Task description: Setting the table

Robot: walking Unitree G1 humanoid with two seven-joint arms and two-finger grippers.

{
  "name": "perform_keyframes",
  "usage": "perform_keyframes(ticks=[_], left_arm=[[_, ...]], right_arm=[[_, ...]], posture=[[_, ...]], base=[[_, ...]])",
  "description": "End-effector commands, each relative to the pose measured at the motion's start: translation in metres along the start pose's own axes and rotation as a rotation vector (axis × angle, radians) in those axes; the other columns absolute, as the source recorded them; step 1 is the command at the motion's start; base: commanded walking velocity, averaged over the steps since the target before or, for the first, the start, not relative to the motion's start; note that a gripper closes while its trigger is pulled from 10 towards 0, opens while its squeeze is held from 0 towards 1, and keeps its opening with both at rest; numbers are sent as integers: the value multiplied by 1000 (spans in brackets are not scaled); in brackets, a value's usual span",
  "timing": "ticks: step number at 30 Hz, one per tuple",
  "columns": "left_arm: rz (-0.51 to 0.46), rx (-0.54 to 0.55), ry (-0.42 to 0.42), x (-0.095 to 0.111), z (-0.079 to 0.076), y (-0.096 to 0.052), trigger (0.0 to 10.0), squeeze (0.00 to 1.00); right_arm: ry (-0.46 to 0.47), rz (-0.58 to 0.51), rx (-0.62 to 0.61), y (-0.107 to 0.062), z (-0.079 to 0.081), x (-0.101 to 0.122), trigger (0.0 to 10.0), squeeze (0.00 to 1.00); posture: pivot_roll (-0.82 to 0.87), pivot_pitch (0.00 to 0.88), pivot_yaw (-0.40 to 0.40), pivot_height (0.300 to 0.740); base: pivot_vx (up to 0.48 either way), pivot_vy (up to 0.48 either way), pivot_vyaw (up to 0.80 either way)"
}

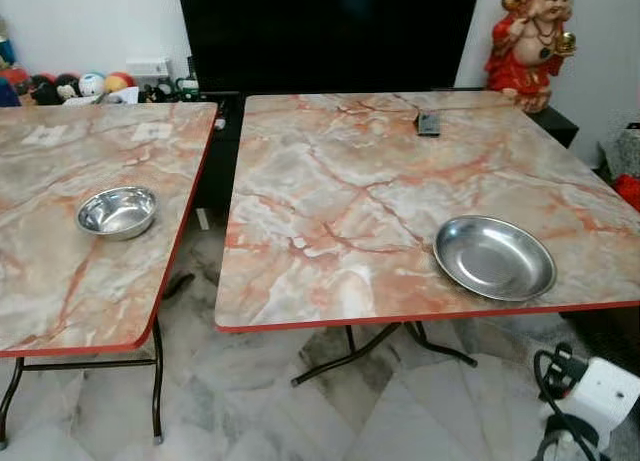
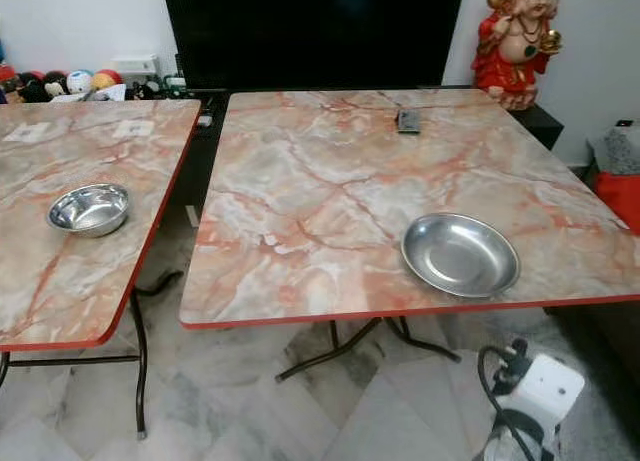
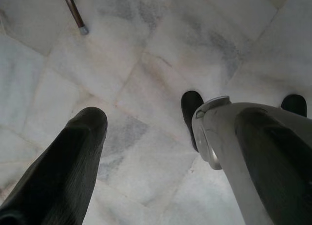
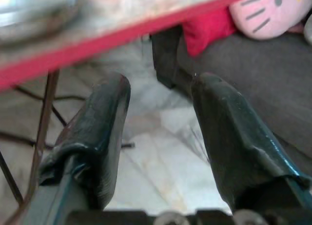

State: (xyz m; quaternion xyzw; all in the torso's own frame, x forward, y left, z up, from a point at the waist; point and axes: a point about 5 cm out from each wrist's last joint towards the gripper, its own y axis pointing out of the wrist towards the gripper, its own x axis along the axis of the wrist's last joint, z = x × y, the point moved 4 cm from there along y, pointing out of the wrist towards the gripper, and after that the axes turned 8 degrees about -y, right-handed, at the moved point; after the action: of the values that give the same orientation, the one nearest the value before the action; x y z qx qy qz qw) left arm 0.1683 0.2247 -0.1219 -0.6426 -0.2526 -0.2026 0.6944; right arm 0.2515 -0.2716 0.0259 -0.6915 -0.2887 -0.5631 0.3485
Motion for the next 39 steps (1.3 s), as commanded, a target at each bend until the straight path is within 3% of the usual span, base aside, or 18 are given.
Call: perform_keyframes(ticks=[1, 5, 7, 10, 13, 15, 18, 20, 27, 29, 31, 39], left_arm=[[17, 11, 2, -7, 2, -2, 10000, 0], [25, 8, -8, -7, 1, -1, 10000, 0], [23, 10, -14, -6, 1, -1, 10000, 0], [13, 13, -24, -2, 1, 0, 10000, 0], [-4, 25, -41, 6, 3, 2, 10000, 0], [-13, 27, -45, 10, 4, 3, 10000, 0], [-27, 27, -58, 16, 4, 5, 10000, 0], [-35, 27, -62, 20, 4, 5, 10000, 0], [-28, 10, -51, 20, 1, 6, 10000, 0], [-24, 3, -46, 20, -1, 6, 10000, 0], [-24, -2, -52, 19, -2, 6, 10000, 0], [-9, 6, -64, 13, 0, 5, 10000, 0]], right_arm=[[-13, 43, 20, -2, 5, -10, 10000, 0], [-91, 331, 152, -1, 30, -70, 10000, 0], [-160, 383, 190, -5, 33, -82, 10000, 0], [-174, 479, 294, -15, 44, -102, 10000, 0], [-241, 550, 450, -34, 54, -121, 10000, 0], [-279, 602, 491, -44, 53, -131, 10000, 0], [-312, 626, 503, -49, 49, -138, 10000, 0], [-271, 638, 497, -51, 49, -140, 10000, 0], [-293, 686, 466, -61, 43, -151, 10000, 0], [-322, 675, 471, -60, 42, -150, 10000, 0], [-406, 641, 508, -59, 44, -149, 10000, 0], [-381, 633, 517, -63, 43, -151, 10000, 0]], posture=[[-19, 25, -27, 740], [-32, 28, -23, 740], [-29, 28, -23, 740], [-25, 32, -24, 740], [-21, 30, -20, 740], [-10, 34, -12, 740], [-4, 38, -4, 740], [-15, 41, 2, 740], [-32, 51, 17, 740], [-28, 52, 16, 740], [-22, 53, 13, 740], [-18, 60, 11, 740]], base=[[0, 0, 0], [0, 0, 0], [0, 0, 0], [0, 0, 0], [0, 0, 0], [0, 0, 0], [0, 0, 0], [0, 0, 0], [0, 0, 0], [0, 0, 0], [0, 0, 800], [0, 60, 600]])
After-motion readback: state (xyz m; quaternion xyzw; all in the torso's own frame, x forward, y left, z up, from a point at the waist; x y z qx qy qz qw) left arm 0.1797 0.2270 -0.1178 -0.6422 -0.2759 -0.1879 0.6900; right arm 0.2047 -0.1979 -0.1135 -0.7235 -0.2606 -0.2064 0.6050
